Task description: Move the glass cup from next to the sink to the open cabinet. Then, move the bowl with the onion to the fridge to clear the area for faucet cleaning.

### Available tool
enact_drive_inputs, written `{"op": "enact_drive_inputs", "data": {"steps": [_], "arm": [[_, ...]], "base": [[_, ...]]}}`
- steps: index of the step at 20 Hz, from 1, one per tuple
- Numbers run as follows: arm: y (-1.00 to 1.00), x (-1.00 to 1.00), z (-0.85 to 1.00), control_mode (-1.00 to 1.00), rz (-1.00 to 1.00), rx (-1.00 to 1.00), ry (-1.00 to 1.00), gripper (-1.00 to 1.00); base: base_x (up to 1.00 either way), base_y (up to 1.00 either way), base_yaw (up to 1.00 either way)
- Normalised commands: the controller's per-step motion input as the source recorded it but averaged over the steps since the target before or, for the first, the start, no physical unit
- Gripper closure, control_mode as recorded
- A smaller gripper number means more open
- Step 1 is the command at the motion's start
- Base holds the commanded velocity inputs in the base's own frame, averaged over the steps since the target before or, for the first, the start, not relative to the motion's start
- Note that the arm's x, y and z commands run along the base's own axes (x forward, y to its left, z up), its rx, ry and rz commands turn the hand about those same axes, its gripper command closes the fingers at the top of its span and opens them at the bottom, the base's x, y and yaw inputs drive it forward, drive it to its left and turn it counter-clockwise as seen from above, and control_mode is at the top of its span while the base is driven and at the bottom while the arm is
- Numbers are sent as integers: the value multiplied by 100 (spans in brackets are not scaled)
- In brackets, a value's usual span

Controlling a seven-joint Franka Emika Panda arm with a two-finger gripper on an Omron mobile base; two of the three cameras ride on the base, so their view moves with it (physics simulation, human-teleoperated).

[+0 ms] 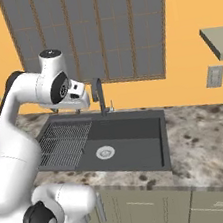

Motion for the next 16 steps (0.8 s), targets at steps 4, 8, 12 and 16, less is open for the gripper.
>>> {"op": "enact_drive_inputs", "data": {"steps": [4, 8, 12, 16], "arm": [[0, 0, 0, 100, 0, 0, 0, -100], [0, 0, 0, 100, 0, 0, 0, -100], [0, 0, 0, 100, 0, 0, 0, -100], [1, 14, -6, -100, 0, 0, 0, -100]], "base": [[-20, 92, 1], [0, 99, 0], [5, 71, 0], [23, 30, 0]]}}
